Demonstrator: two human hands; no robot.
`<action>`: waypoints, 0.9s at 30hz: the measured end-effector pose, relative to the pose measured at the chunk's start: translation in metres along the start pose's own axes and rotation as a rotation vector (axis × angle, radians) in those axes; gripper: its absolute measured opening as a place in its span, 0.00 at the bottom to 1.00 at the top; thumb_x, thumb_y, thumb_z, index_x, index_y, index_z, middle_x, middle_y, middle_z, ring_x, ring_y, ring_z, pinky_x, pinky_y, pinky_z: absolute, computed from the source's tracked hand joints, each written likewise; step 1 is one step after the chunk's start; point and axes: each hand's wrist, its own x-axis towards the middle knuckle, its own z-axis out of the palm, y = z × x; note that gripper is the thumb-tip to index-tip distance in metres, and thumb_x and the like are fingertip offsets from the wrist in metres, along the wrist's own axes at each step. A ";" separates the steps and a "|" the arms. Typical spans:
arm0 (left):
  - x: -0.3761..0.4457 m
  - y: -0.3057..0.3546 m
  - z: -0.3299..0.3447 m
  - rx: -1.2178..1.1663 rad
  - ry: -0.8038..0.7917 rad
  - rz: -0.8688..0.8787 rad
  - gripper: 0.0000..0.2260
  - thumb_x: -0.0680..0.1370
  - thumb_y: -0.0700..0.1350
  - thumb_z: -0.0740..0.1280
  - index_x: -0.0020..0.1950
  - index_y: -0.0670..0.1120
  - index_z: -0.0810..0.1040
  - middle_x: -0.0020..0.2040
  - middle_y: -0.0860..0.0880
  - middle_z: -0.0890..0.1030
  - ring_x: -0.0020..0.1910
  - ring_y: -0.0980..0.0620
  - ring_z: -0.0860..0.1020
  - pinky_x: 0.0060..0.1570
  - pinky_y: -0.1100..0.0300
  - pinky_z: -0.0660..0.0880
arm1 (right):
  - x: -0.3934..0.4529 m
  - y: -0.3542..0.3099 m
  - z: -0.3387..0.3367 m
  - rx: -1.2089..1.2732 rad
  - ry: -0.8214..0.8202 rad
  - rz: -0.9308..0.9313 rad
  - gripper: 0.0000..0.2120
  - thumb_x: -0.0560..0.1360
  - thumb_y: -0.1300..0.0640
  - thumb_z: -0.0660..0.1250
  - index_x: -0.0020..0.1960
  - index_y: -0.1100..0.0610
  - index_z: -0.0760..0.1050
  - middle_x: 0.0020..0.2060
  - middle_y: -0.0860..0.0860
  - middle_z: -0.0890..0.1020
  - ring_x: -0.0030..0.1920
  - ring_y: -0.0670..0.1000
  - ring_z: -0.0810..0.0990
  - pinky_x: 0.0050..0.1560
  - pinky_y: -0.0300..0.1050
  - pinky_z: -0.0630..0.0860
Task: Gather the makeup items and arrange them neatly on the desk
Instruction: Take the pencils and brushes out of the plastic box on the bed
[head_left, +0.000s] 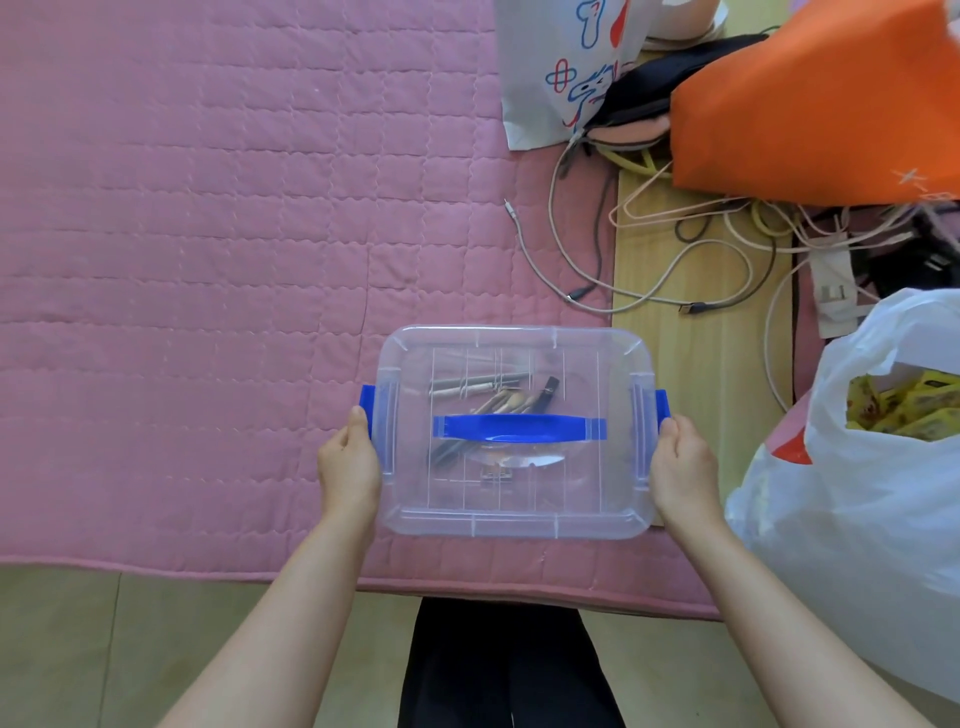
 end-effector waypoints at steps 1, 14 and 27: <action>0.001 0.001 0.000 -0.007 -0.005 -0.013 0.18 0.81 0.54 0.58 0.35 0.45 0.68 0.32 0.49 0.69 0.33 0.49 0.65 0.35 0.56 0.63 | 0.001 0.000 0.000 0.001 0.001 0.017 0.14 0.81 0.61 0.51 0.40 0.63 0.67 0.31 0.53 0.69 0.36 0.56 0.66 0.35 0.48 0.62; -0.043 0.012 -0.005 0.395 0.023 0.898 0.16 0.78 0.36 0.64 0.66 0.42 0.73 0.64 0.48 0.74 0.66 0.49 0.68 0.69 0.59 0.62 | -0.038 -0.035 -0.010 -0.274 0.066 -0.552 0.24 0.74 0.71 0.60 0.69 0.62 0.67 0.70 0.57 0.68 0.73 0.57 0.62 0.73 0.55 0.60; -0.061 0.004 0.036 0.771 -0.260 1.218 0.23 0.76 0.43 0.70 0.71 0.47 0.70 0.75 0.47 0.63 0.76 0.45 0.56 0.71 0.43 0.62 | -0.053 -0.052 0.021 -0.489 -0.150 -0.770 0.22 0.73 0.58 0.70 0.66 0.58 0.73 0.71 0.55 0.68 0.74 0.59 0.62 0.72 0.62 0.60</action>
